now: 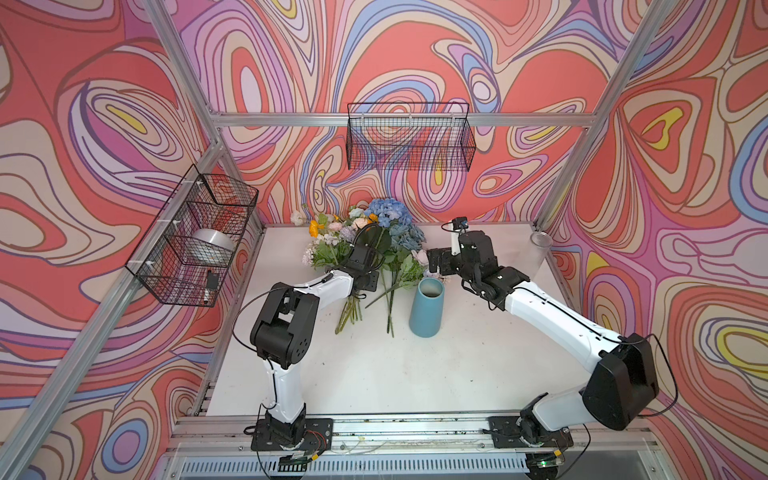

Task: Arrange the flowers into the vase
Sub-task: 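Close the left gripper on the blue hydrangea stem while the right waits, then lift the blue hydrangea upright with the left gripper toward the right gripper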

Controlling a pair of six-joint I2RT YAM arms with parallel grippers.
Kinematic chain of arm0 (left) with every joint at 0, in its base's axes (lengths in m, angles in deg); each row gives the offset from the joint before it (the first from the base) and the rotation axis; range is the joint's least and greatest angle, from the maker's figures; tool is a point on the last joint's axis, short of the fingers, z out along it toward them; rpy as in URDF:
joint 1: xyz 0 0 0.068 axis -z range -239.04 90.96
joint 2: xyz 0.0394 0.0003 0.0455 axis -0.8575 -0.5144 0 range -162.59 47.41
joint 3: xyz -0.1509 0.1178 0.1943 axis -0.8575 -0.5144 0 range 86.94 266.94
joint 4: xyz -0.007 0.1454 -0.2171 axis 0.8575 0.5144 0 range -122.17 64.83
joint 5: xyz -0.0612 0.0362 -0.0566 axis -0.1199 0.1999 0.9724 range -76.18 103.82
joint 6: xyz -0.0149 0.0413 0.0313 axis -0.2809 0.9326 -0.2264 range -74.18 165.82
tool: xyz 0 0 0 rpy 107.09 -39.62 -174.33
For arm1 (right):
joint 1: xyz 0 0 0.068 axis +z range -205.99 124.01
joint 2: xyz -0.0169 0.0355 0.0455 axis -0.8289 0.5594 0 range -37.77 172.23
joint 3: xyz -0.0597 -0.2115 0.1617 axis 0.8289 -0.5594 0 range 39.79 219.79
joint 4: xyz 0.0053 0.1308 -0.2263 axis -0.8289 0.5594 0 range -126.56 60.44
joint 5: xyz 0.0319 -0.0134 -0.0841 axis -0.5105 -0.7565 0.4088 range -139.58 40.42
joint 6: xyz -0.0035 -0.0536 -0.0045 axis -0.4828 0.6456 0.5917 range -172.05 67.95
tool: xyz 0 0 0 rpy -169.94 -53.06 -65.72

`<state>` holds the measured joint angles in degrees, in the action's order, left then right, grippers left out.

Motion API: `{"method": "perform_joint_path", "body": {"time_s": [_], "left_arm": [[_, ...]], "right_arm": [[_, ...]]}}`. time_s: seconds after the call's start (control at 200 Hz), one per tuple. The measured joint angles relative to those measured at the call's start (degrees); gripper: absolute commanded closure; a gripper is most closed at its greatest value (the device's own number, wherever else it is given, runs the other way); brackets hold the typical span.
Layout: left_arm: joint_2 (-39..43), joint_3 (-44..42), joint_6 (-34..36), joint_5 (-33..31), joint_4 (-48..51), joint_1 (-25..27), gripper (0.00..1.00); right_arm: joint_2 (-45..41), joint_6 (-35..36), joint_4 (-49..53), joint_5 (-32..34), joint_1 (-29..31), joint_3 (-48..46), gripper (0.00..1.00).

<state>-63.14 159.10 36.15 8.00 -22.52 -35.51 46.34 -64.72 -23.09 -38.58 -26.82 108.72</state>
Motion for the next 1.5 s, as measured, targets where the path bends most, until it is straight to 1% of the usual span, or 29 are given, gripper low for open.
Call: {"method": "perform_joint_path", "body": {"time_s": [0.145, 0.25, 0.285, 0.32, 0.366, 0.426, 0.626, 0.721, 0.826, 0.906, 1.042, 1.167, 1.332, 1.422, 1.497], "left_arm": [[-0.3, 0.1, 0.0, 0.7, 0.3, -0.1, 0.8], [-0.3, 0.0, 0.0, 0.9, 0.2, -0.3, 0.76], [-0.3, 0.0, 0.1, 0.9, 0.2, -0.3, 0.77], [-0.3, 0.0, 0.1, 0.9, 0.3, -0.3, 0.8], [-0.4, 0.1, 0.3, 1.2, 0.3, -0.3, 0.87], [-0.6, 0.1, 0.6, 1.5, 0.4, -0.3, 1.0], [0.0, 0.0, 0.5, 4.1, 1.2, -0.2, 1.0], [4.5, -3.1, -0.8, 6.4, 0.7, 0.0, 1.0], [13.9, -9.1, -4.1, 8.9, -0.7, 0.4, 1.0], [19.8, -11.8, -7.0, 10.1, -2.4, 0.6, 1.0], [25.1, -15.1, -12.4, 11.3, -6.5, 0.6, 1.0], [28.3, -20.2, -19.1, 11.1, -10.3, 0.6, 1.0], [35.2, -30.7, -28.3, 7.6, -17.3, 0.6, 1.0], [39.3, -35.1, -31.3, 5.5, -21.4, 0.6, 1.0], [42.1, -37.0, -32.3, 5.3, -25.3, 0.6, 1.0]], "right_arm": [[-0.1, 0.2, -0.1, 0.5, 0.0, -0.4, 0.02], [-0.3, 0.4, -0.1, 0.9, 0.0, -0.5, 0.02], [-0.4, 0.6, -0.1, 0.9, 0.0, -0.5, 0.02], [-0.6, 0.6, -0.1, 1.0, 0.0, -0.5, 0.02], [-0.9, 0.7, -0.1, 1.2, 0.0, -0.5, 0.02], [-1.2, 0.9, -0.1, 1.3, 0.0, -0.5, 0.02], [-2.7, 1.2, -0.1, 2.3, 0.0, -0.5, 0.02], [-3.5, 1.2, -0.4, 2.7, 0.0, -0.6, 0.02], [-3.8, 1.2, -1.2, 2.8, 0.0, -0.7, 0.02], [-3.8, 1.2, -1.5, 2.7, 0.0, -0.7, 0.02], [-3.8, 1.1, -2.2, 1.0, 0.0, -0.7, 0.02], [-3.6, 1.1, -2.5, -3.0, 0.0, -0.5, 0.02], [-2.2, 1.0, -2.3, -9.9, 0.0, 2.3, 0.02], [-1.8, 1.0, -2.6, -13.6, 0.0, 2.9, 0.02], [-1.5, 1.0, -2.8, -16.7, 0.0, 3.1, 0.03]]}}
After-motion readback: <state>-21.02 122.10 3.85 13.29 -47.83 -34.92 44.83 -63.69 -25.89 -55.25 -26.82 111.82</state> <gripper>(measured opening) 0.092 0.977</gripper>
